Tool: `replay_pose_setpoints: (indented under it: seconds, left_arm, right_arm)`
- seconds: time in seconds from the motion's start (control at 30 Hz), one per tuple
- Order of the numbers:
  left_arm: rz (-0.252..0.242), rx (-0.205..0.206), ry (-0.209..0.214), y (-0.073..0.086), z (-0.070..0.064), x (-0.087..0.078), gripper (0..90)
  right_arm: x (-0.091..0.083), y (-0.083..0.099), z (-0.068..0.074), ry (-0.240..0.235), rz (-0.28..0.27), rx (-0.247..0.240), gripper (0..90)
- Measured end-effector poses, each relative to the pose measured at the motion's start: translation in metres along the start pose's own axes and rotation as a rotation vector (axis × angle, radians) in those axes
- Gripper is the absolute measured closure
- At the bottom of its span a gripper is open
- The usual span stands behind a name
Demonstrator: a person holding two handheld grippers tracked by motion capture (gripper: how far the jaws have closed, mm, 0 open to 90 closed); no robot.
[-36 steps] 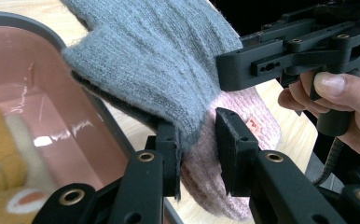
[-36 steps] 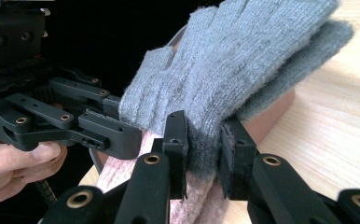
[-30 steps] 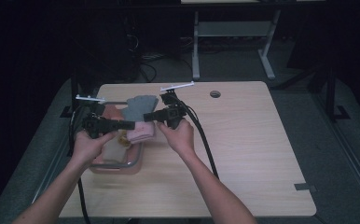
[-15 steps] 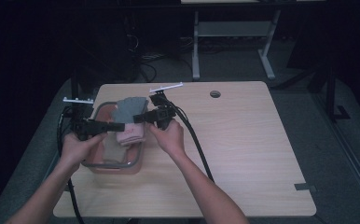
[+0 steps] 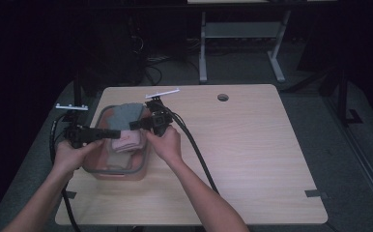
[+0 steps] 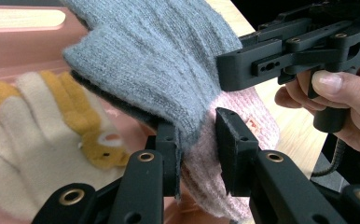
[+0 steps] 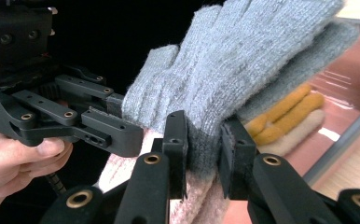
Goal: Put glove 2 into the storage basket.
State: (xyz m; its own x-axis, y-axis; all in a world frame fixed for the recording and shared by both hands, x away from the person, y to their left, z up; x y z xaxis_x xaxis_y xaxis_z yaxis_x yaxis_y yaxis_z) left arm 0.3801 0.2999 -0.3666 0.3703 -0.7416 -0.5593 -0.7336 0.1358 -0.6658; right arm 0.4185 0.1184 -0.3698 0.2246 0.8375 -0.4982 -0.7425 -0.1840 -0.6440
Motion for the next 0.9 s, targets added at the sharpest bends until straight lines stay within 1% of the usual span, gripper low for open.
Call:
replay_pose_setpoints:
  seconds: [0.17, 0.2, 0.27, 0.37, 0.47, 0.5, 0.57, 0.63, 0.67, 0.73, 0.77, 0.9]
  left_arm:
    - [0.013, -0.003, -0.012, 0.004, 0.006, 0.000, 71.3]
    - [0.015, -0.006, -0.014, 0.005, 0.007, -0.001, 71.3]
    - [0.019, -0.006, -0.020, 0.006, 0.010, 0.000, 71.4]
    - [0.038, -0.010, -0.029, 0.008, 0.015, 0.001, 71.6]
    - [0.039, -0.024, -0.023, 0.010, 0.020, 0.002, 71.6]
    - [0.041, -0.027, -0.023, 0.011, 0.021, 0.002, 71.6]
    - [0.047, -0.032, -0.026, 0.013, 0.024, 0.002, 71.7]
    - [0.054, -0.038, -0.032, 0.016, 0.028, 0.002, 71.7]
    - [0.065, -0.040, -0.038, 0.017, 0.030, 0.003, 71.7]
    - [0.078, -0.041, -0.047, 0.019, 0.033, 0.004, 71.6]
    - [0.080, -0.045, -0.050, 0.020, 0.034, 0.004, 71.6]
    - [0.104, -0.059, -0.051, 0.025, 0.041, 0.006, 71.6]
  right_arm:
    - [0.007, 0.002, 0.000, -0.006, 0.016, 0.010, 74.6]
    - [0.009, 0.002, 0.000, -0.008, 0.016, 0.018, 74.6]
    - [0.013, 0.003, -0.001, -0.007, 0.012, 0.011, 74.7]
    - [0.018, 0.005, -0.002, 0.005, 0.018, 0.019, 74.7]
    - [0.024, 0.006, -0.004, 0.001, 0.021, 0.032, 74.8]
    - [0.025, 0.006, -0.005, 0.002, 0.023, 0.025, 74.8]
    - [0.029, 0.007, -0.005, 0.004, 0.029, 0.036, 74.7]
    - [0.033, 0.009, -0.006, 0.004, 0.035, 0.032, 74.7]
    - [0.036, 0.009, -0.007, 0.005, 0.040, 0.040, 74.7]
    - [0.041, 0.012, -0.009, 0.012, 0.056, 0.034, 74.7]
    - [0.044, 0.012, -0.009, 0.013, 0.058, 0.044, 74.7]
    - [0.051, 0.016, -0.012, 0.015, 0.079, 0.057, 74.6]
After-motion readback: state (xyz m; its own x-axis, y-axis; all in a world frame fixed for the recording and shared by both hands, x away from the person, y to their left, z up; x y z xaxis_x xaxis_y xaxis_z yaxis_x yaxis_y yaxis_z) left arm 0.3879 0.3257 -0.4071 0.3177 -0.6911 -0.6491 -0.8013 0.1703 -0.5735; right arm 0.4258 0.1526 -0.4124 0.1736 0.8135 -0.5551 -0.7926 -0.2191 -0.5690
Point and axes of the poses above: each handheld gripper's, and its own axes: x roughly forward along the jaws, y roughly out of its underside, z roughly to its left, the point moved 5 cm from there along x, roughly forward along the jaws
